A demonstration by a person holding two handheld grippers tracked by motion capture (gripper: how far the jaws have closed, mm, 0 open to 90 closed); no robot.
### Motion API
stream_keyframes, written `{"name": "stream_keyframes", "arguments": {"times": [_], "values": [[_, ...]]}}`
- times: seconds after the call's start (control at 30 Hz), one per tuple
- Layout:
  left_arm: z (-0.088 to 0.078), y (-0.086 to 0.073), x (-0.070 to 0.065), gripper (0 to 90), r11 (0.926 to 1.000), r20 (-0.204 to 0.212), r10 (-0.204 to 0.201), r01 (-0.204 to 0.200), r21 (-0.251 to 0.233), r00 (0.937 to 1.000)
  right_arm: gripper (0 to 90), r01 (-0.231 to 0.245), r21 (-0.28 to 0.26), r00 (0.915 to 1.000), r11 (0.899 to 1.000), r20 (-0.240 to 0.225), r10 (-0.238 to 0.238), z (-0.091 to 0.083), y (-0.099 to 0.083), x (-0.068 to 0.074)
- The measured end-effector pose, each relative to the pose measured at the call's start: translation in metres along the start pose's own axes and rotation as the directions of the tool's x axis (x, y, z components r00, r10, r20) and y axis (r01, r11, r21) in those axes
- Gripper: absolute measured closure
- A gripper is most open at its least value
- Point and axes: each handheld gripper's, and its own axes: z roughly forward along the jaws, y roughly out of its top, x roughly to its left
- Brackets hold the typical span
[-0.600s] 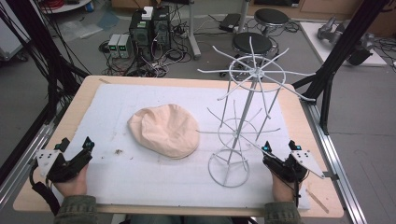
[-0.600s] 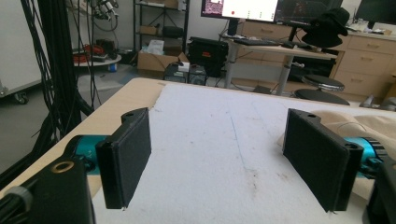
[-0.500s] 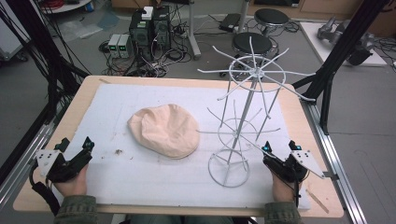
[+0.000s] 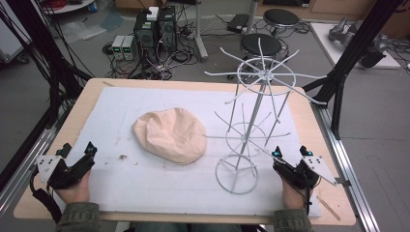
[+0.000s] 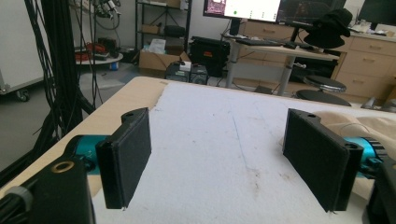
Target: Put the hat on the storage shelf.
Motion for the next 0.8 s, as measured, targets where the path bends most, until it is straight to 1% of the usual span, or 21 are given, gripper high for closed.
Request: {"name": "stream_keyframes", "arguments": {"times": [0.3, 0.5, 0.57, 0.6, 0.63, 0.77, 0.8], "values": [[0.000, 0.000, 0.000, 24.0, 1.0000, 0.001, -0.003, 0.003, -0.002, 1.0000, 12.1, 0.005, -0.009, 1.0000, 1.000, -0.001, -0.005, 0.000, 0.000, 0.000], [-0.001, 0.003, -0.001, 23.9, 0.9999, -0.003, -0.004, 0.004, -0.014, 1.0000, 12.1, 0.006, -0.009, 1.0000, 1.000, -0.005, -0.006, 0.000, 0.000, 0.000], [-0.001, 0.005, -0.002, 23.8, 0.9998, 0.005, -0.002, 0.002, -0.021, 1.0000, 12.1, 0.009, -0.007, 0.9999, 1.000, -0.006, -0.009, 0.000, 0.000, 0.000], [0.000, 0.008, -0.005, 23.7, 0.9996, 0.017, 0.015, -0.014, -0.022, 0.9997, 12.1, 0.008, -0.008, 1.0000, 1.000, -0.005, -0.008, 0.001, 0.000, 0.000], [0.000, 0.008, -0.005, 23.6, 0.9996, 0.017, 0.015, -0.014, -0.022, 0.9997, 12.1, 0.007, -0.005, 1.0000, 1.000, -0.005, -0.007, 0.001, 0.000, 0.001], [0.001, 0.015, -0.010, 23.5, 0.9992, 0.043, 0.025, -0.024, -0.032, 0.9988, 12.1, 0.005, -0.007, 1.0000, 1.000, -0.005, -0.005, 0.001, 0.000, 0.000], [0.002, 0.018, -0.013, 23.5, 0.9990, 0.056, 0.029, -0.027, -0.035, 0.9980, 12.2, 0.004, -0.005, 1.0000, 1.000, -0.005, -0.004, 0.001, 0.000, 0.000]]}}
